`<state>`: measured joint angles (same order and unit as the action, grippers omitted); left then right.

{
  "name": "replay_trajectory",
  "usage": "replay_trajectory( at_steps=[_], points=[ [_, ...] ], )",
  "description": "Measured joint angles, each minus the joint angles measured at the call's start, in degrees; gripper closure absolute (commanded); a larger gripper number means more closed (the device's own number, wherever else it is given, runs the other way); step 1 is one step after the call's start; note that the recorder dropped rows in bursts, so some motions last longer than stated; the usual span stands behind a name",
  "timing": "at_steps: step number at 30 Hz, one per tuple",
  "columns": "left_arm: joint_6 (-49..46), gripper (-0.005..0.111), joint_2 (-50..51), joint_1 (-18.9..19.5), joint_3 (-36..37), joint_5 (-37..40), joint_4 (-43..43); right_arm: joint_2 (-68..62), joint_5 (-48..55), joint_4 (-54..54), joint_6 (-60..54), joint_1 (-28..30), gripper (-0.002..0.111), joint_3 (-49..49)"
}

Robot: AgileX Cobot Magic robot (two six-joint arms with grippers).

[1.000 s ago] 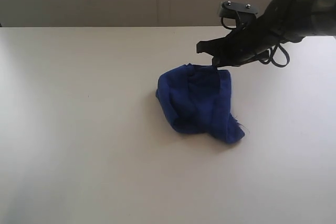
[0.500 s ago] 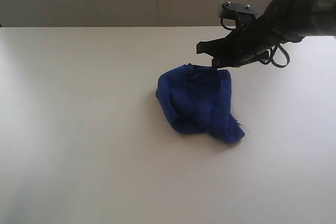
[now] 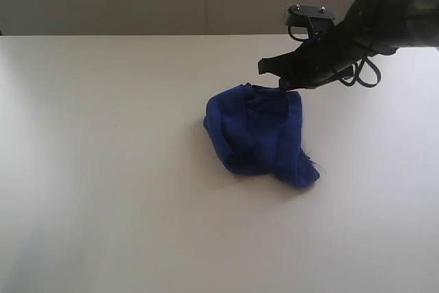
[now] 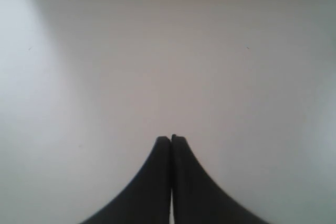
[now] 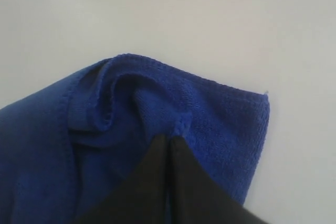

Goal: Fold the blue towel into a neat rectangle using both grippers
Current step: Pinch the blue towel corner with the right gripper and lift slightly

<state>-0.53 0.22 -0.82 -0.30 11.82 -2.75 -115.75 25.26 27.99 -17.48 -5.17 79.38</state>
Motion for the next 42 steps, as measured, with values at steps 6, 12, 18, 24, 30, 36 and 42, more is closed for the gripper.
replay_trajectory(
  at_steps=[6,12,18,24,30,36,42],
  points=[
    [0.00,0.107,0.00,0.00,0.00,0.00,0.00,0.53,-0.25,-0.71,0.11,0.00,0.108,0.00],
    [0.00,0.107,0.00,0.00,0.00,0.00,0.00,7.45,2.27,-2.89,0.35,0.00,0.108,-0.10],
    [0.00,0.107,0.00,0.00,0.00,0.00,0.00,16.52,10.11,-3.47,2.91,0.00,0.108,-2.19],
    [0.00,0.107,0.00,0.00,0.00,0.00,0.00,22.58,10.30,-3.71,4.85,0.00,0.108,-14.33],
    [0.00,0.107,0.00,0.00,0.00,0.00,0.00,22.58,8.19,-3.95,5.06,0.00,0.108,-18.98],
    [0.00,0.107,0.00,0.00,0.00,0.00,0.00,22.71,6.94,-3.95,5.06,0.00,0.108,-19.80],
    [0.00,0.107,0.00,0.00,0.00,0.00,0.00,22.84,6.91,-3.95,5.06,0.00,0.108,-19.80]
  ],
)
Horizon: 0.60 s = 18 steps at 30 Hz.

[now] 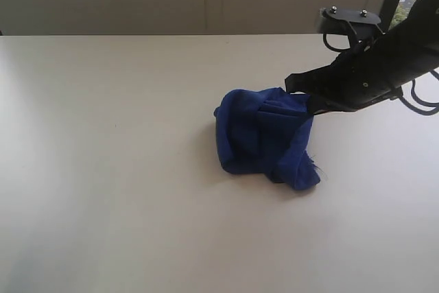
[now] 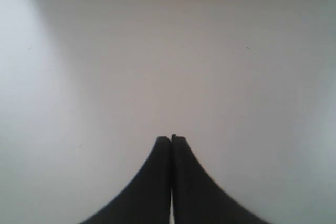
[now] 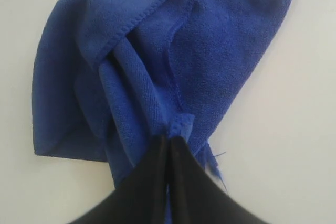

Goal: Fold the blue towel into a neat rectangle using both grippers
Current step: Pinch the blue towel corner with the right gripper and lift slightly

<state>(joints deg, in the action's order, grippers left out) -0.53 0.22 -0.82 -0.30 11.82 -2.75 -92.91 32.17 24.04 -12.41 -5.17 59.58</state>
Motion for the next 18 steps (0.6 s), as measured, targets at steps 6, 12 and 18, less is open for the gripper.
replay_trajectory(
  at_steps=[6,12,18],
  points=[
    [0.00,0.107,0.00,0.00,0.00,0.00,0.00,0.00,-0.10,0.00,0.00,0.00,0.108,0.00],
    [-1.16,0.107,0.00,0.00,0.00,-0.88,0.00,0.00,-0.67,0.00,0.00,0.00,0.108,-0.10],
    [-1.68,0.107,0.00,0.00,0.00,-3.43,0.14,0.00,-1.12,0.00,-0.12,0.00,0.108,-0.12]
  ],
)
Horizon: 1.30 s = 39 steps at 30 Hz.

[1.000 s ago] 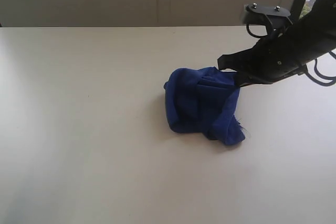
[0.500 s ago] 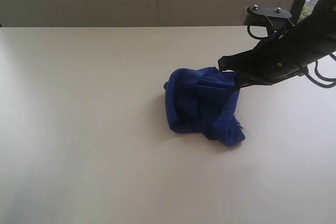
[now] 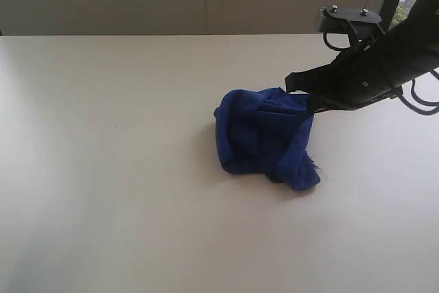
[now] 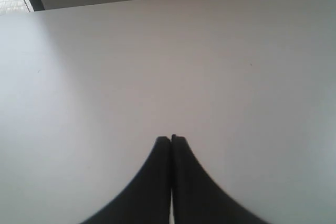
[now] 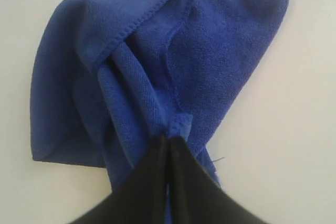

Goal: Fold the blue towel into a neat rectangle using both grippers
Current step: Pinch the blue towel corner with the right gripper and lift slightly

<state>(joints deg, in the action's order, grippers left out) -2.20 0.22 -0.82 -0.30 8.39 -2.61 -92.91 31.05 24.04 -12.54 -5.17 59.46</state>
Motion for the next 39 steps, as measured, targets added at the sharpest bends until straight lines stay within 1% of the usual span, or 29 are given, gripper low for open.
replay_trajectory(
  at_steps=[10,20,27,32,34,39],
  points=[
    [0.21,0.107,0.00,0.00,0.00,-0.59,0.00,0.00,-3.22,0.00,-2.00,0.00,0.108,0.00],
    [0.36,0.107,0.00,0.00,0.00,-9.09,0.00,0.00,-4.39,0.35,-2.12,0.00,0.108,0.00],
    [0.83,0.107,0.00,0.00,0.00,-10.14,0.00,0.00,-4.82,1.70,-2.12,0.00,0.108,0.00],
    [9.07,0.107,0.00,0.00,0.00,-9.61,-0.87,0.00,-6.04,2.74,-2.12,0.00,0.108,0.00],
    [10.67,0.107,0.00,0.00,0.00,-9.35,-1.10,0.00,-6.08,2.82,-2.12,0.00,0.108,0.00],
    [19.04,0.107,0.00,0.00,0.00,-8.74,-4.48,0.00,-5.94,2.86,-2.12,0.00,0.108,0.00]
  ],
)
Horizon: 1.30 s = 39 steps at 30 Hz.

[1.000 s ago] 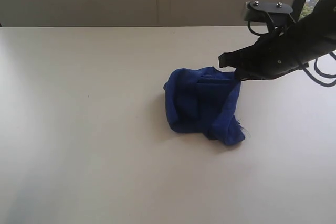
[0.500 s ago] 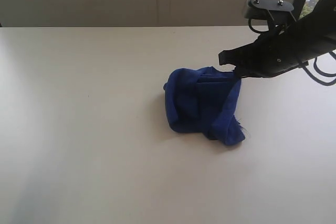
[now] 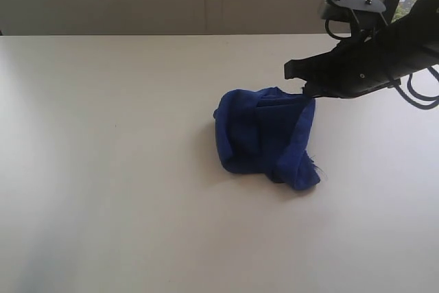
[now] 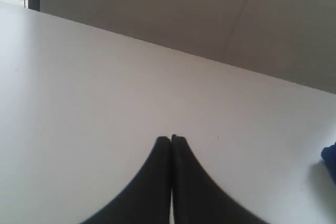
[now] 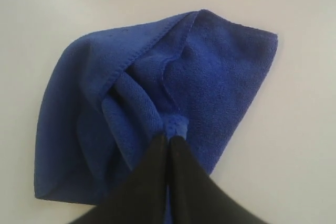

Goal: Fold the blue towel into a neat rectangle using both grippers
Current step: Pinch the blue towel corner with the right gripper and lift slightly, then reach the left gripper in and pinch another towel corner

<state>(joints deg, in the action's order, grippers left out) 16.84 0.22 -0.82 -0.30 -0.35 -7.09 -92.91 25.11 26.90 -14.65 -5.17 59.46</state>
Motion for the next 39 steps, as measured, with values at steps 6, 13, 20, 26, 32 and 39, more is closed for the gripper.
replay_trajectory(
  at_steps=[6,13,20,26,32,39],
  points=[
    [5.13,0.107,0.29,0.00,-1.75,8.76,-1.32,0.00,0.83,0.09,-0.42,0.00,0.108,0.00],
    [-3.88,0.107,11.66,0.00,-13.13,18.49,-7.06,0.00,1.89,-0.02,-1.18,0.00,0.108,0.00],
    [-34.84,0.107,39.08,0.00,-26.80,23.77,-28.16,0.00,1.93,-0.02,-1.29,0.00,0.108,0.00],
    [-78.45,0.107,64.68,-1.81,-35.81,35.44,-68.84,0.00,1.93,-0.02,-1.29,0.00,0.108,0.00],
    [-91.28,0.107,88.00,-21.96,-49.74,26.31,-75.81,0.00,1.60,-0.02,-1.29,0.00,0.108,0.00],
    [-92.57,0.107,103.96,-29.86,-64.25,24.78,-76.79,0.00,1.48,-0.02,-1.29,0.00,0.108,0.00]
  ],
)
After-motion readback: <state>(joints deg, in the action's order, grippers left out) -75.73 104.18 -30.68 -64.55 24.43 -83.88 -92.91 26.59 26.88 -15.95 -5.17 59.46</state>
